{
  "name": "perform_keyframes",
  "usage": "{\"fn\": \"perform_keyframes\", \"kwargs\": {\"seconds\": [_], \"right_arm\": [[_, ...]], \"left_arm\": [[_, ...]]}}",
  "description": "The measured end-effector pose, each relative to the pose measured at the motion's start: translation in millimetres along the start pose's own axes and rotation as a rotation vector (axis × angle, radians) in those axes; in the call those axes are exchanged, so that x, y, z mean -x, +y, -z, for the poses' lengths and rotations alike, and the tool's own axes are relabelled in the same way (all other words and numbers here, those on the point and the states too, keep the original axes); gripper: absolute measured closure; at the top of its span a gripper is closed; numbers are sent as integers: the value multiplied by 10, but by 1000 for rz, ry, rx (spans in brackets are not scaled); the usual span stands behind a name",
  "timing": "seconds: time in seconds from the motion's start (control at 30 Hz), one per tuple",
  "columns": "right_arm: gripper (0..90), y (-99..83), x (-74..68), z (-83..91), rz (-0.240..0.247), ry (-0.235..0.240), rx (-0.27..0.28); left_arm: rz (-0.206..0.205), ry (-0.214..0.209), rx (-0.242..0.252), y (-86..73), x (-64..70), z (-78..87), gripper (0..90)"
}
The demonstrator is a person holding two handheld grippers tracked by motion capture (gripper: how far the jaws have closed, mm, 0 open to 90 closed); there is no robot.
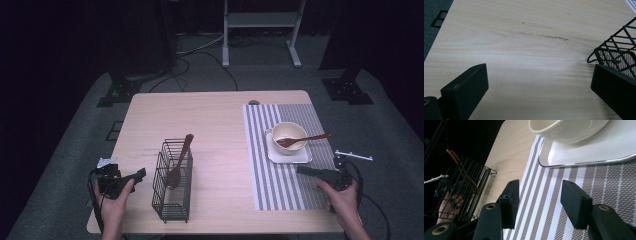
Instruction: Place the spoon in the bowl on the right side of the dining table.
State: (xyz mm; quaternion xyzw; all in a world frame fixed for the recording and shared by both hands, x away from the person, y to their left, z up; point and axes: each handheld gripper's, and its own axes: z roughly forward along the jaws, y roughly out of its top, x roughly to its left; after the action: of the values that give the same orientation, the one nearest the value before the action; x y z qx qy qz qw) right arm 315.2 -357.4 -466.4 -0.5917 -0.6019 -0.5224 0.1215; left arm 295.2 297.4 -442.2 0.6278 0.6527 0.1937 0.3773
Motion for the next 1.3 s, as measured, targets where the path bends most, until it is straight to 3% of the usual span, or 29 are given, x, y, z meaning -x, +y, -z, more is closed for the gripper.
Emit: {"fn": "perform_keyframes", "kwargs": {"seconds": [0.83, 1.3], "right_arm": [[437, -192, -156, -87, 42, 33, -33], [419, -288, -198, -95, 52, 53, -22]], "left_arm": [[-2, 0, 2, -2, 3, -4, 2], [-2, 0, 4, -2, 3, -1, 2]]}}
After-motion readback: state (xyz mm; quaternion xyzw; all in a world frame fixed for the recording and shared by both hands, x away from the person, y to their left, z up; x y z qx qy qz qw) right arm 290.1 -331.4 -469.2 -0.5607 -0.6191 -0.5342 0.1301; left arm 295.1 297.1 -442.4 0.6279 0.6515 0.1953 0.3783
